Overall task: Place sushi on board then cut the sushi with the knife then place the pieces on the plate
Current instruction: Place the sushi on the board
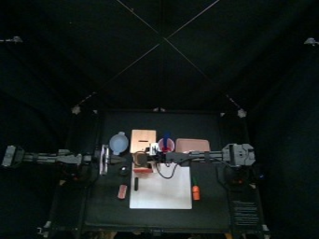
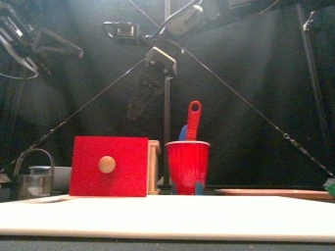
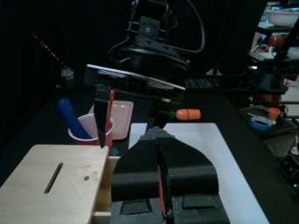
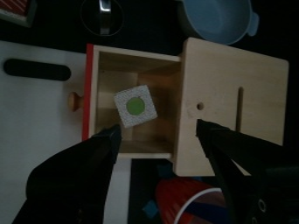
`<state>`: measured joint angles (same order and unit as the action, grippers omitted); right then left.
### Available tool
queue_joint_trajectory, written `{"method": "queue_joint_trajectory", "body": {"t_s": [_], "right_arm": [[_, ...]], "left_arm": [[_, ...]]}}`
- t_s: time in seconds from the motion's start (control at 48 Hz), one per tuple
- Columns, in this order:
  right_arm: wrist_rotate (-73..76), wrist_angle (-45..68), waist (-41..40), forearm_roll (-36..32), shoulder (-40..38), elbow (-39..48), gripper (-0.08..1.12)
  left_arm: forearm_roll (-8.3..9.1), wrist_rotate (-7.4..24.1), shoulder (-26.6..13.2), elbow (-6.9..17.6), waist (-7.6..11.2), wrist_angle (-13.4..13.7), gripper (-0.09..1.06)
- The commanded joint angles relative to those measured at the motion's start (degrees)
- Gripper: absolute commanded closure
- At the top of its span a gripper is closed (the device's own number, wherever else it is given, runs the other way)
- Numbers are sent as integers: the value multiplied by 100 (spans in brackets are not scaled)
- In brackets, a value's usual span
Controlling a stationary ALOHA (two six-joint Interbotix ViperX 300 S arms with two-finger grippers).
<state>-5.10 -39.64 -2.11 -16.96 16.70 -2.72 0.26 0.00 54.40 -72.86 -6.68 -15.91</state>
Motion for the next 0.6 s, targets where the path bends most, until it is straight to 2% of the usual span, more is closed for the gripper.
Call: {"method": "queue_joint_trajectory", "body": {"t_s": [0.021, 0.146, 0.438, 0.604], "right_arm": [[18, 9, 44, -255, -18, -202, 7], [18, 0, 149, -483, 114, -211, 7], [-79, 0, 167, -598, 229, -193, 7], [-536, -9, 132, -404, 360, -211, 8]], "left_arm": [[-149, 0, -18, 53, -246, -26, 92], [-272, 9, -18, 44, -308, -26, 92], [-308, 0, -18, 53, -308, -26, 92], [-325, -9, -18, 44, -308, -44, 92]]}}
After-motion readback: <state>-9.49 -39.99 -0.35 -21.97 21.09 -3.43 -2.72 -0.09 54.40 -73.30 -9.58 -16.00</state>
